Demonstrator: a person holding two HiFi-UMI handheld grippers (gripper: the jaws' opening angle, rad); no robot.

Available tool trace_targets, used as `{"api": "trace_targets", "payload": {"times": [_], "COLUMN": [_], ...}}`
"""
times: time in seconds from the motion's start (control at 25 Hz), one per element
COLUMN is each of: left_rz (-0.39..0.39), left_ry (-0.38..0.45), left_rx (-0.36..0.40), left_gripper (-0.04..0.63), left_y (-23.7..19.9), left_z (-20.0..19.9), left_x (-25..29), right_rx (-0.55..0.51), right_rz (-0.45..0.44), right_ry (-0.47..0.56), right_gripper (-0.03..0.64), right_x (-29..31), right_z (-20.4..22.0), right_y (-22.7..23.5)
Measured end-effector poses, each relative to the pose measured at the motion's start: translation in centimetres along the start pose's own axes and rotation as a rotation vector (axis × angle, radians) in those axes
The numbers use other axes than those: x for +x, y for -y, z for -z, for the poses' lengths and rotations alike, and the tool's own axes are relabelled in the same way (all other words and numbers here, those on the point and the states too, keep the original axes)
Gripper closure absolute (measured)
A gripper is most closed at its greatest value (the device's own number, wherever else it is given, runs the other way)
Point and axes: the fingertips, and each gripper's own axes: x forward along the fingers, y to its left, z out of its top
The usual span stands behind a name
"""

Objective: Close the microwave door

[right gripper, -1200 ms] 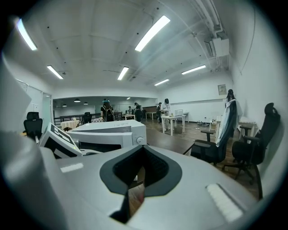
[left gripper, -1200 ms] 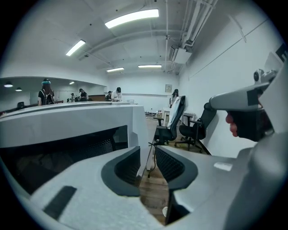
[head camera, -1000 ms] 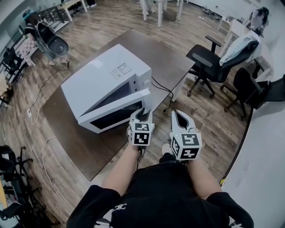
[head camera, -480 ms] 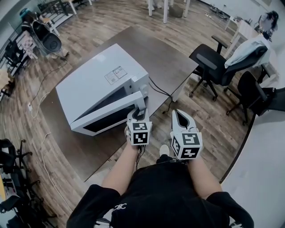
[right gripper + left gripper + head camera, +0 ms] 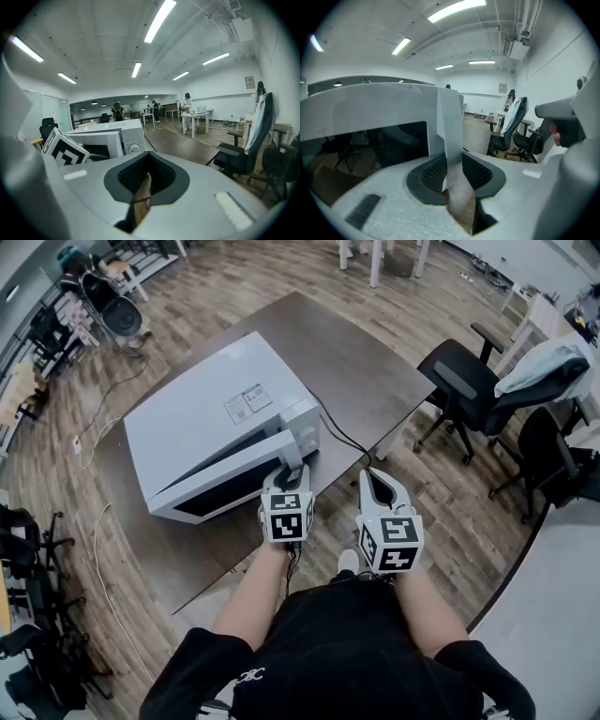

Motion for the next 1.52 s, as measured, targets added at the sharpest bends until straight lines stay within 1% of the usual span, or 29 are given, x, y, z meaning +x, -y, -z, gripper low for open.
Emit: {"api": "trace_targets", "payload": {"times": [0.28, 0.52, 0.76, 1.08, 1.36, 1.52], "left_rz": [-0.054, -0.077, -0.084, -0.094, -0.111, -0.123], "left_ry": [-0.002, 0.006, 0.01, -0.006, -0.005, -0.025], "left_rx": [-0.026, -0.027, -0.045, -0.068, -0.071, -0.099], "left_gripper": [0.48, 0.48, 0.48, 0.481, 0.48, 0.482], "left_y": [-1.3, -1.5, -1.7, -2.3, -2.4, -3.0], "left_z": [-0.8, -1.0, -1.1, -1.5, -1.5, -1.8], "left_x": [1.4, 1.6, 1.8, 2.5, 2.5, 3.2], "right_rx": [-0.016, -0.017, -0.019, -0.028, -0.016, -0.028], "right_rz": [-0.051, -0.083, -0.124, -0.145, -0.157, -0.165], "right_ry": [0.001, 0.004, 0.003, 0.0, -0.003, 0.002], "right_gripper": [0.607, 0.607, 0.607, 0.607, 0.607, 0.607], "right_x": [2.3, 4.1, 5.5, 6.3, 6.2, 6.1], "right_z": [-1.1, -1.9, -2.4, -2.5, -2.6, -2.8], "right_y": [0.9, 1.7, 1.4, 1.7, 2.1, 2.0]}}
